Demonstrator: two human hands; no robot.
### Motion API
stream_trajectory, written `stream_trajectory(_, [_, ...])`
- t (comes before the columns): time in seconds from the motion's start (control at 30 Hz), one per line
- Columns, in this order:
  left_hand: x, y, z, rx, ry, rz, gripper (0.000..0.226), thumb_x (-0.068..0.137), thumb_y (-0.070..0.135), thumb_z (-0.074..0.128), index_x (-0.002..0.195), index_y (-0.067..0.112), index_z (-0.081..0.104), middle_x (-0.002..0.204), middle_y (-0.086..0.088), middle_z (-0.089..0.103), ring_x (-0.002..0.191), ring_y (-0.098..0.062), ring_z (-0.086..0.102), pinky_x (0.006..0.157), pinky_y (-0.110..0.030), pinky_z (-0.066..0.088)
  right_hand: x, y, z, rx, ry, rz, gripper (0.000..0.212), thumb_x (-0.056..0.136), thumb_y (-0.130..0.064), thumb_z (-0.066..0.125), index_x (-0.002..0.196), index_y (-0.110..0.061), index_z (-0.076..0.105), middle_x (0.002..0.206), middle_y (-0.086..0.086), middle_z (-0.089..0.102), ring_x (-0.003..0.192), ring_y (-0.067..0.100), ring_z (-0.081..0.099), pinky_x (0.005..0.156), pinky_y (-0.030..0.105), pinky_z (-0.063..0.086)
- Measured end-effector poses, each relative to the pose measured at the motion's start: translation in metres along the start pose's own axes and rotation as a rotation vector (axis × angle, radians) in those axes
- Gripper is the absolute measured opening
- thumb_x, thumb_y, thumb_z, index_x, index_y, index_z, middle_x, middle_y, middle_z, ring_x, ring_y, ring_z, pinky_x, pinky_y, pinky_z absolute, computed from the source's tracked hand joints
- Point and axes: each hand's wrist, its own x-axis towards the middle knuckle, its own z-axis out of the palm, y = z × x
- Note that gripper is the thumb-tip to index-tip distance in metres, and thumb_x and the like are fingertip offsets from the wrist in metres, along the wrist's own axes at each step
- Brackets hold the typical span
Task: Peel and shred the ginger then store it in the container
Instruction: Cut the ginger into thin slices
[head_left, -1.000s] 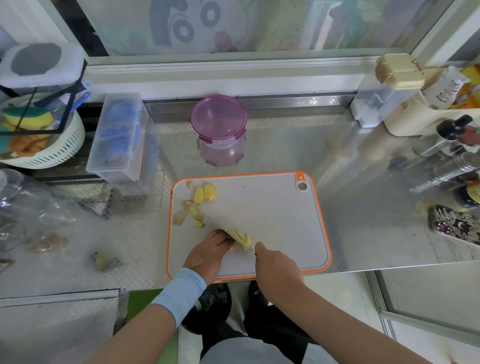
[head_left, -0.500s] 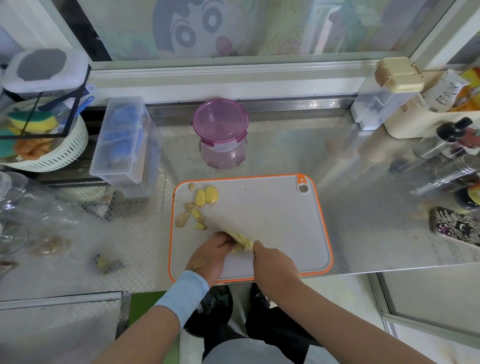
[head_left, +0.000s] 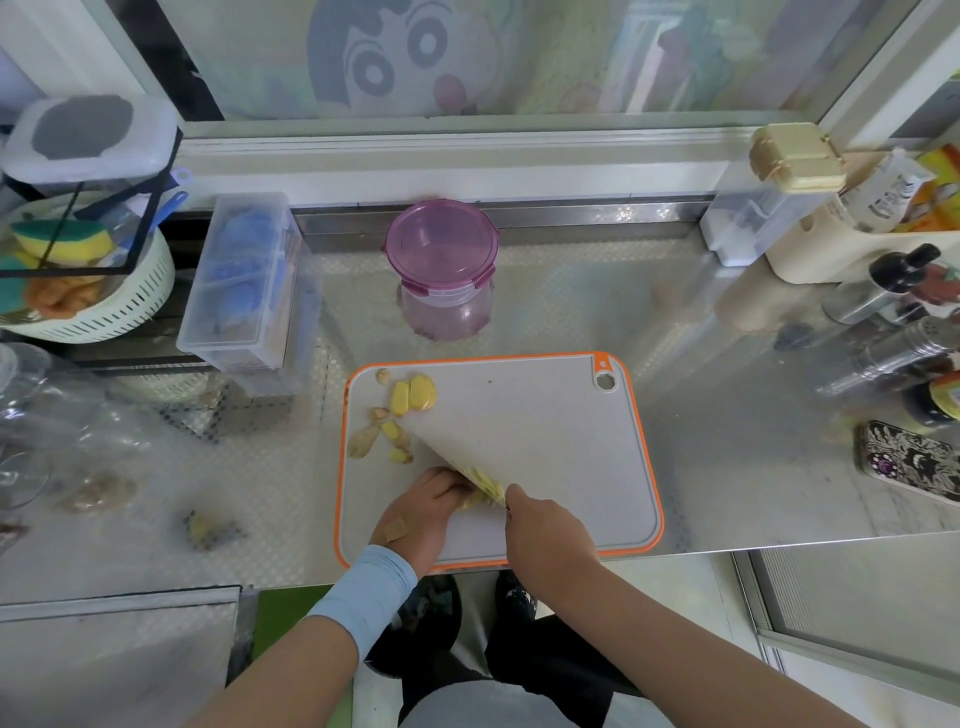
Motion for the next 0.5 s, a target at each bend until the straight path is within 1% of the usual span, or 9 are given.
stream_trajectory(0.07, [0.001,0.001,-0.002,0.016,0.006,0.017,0.057,0.067,-0.016,0.071,0.113,0.019,0.066,0.122,0.009,0.052,0.117,-0.012,0.049,0.081,-0.035,0.057,-0.001,0.001,0.0,-0.017,0.004,-0.001,0.024,0.09,0.001,0.04,0.096,-0.019,0.029,0.07,0.001,0.044,0.055,0.016,0.04,0.047,0.029,0.032])
stream_trajectory(0.23, [0.002,0.001,-0.003,0.063,-0.014,0.01,0.063,0.061,-0.017,0.073,0.112,0.019,0.067,0.121,0.006,0.055,0.116,-0.013,0.05,0.077,-0.032,0.057,-0.01,0.006,0.003,-0.025,0.009,0.007,0.027,0.09,0.0,0.044,0.096,-0.02,0.028,0.07,0.002,0.047,0.056,0.018,0.042,0.045,0.03,0.032])
stream_trajectory(0.37, [0.003,-0.001,0.0,0.058,-0.018,0.029,0.053,0.069,-0.01,0.072,0.113,0.02,0.069,0.122,0.006,0.056,0.118,-0.011,0.049,0.08,-0.032,0.056,-0.013,0.011,0.006,-0.035,0.01,0.014,0.029,0.089,0.002,0.046,0.097,-0.021,0.03,0.07,0.002,0.046,0.057,0.018,0.044,0.045,0.029,0.032])
stream_trajectory(0.4, [0.003,0.0,-0.001,0.064,-0.013,0.032,0.053,0.068,-0.009,0.074,0.112,0.02,0.07,0.121,0.006,0.058,0.117,-0.009,0.048,0.08,-0.032,0.057,-0.012,0.011,0.006,-0.039,0.01,0.008,0.029,0.089,0.002,0.046,0.097,-0.02,0.029,0.07,0.002,0.045,0.057,0.019,0.044,0.046,0.029,0.032])
stream_trajectory(0.43, [0.003,0.0,-0.001,0.087,-0.009,0.01,0.053,0.066,-0.008,0.077,0.11,0.02,0.071,0.119,0.005,0.06,0.115,-0.008,0.047,0.08,-0.031,0.057,-0.01,0.01,0.005,-0.043,0.008,-0.001,0.029,0.089,0.002,0.045,0.097,-0.02,0.029,0.07,0.001,0.044,0.057,0.019,0.044,0.046,0.029,0.031])
stream_trajectory(0.47, [0.002,0.0,0.0,0.077,0.006,-0.008,0.049,0.069,-0.006,0.076,0.11,0.02,0.071,0.118,0.007,0.061,0.114,-0.005,0.046,0.083,-0.026,0.055,-0.007,0.008,0.005,-0.043,0.004,-0.008,0.029,0.088,0.003,0.044,0.098,-0.02,0.029,0.069,0.001,0.043,0.057,0.019,0.043,0.045,0.028,0.03])
stream_trajectory(0.5, [0.001,0.001,0.0,0.049,0.008,-0.058,0.041,0.077,-0.001,0.07,0.112,0.021,0.071,0.119,0.01,0.059,0.115,-0.002,0.045,0.09,-0.019,0.05,-0.004,0.005,0.004,-0.039,0.004,-0.013,0.028,0.088,0.003,0.043,0.098,-0.019,0.029,0.069,0.001,0.042,0.057,0.019,0.042,0.045,0.029,0.03])
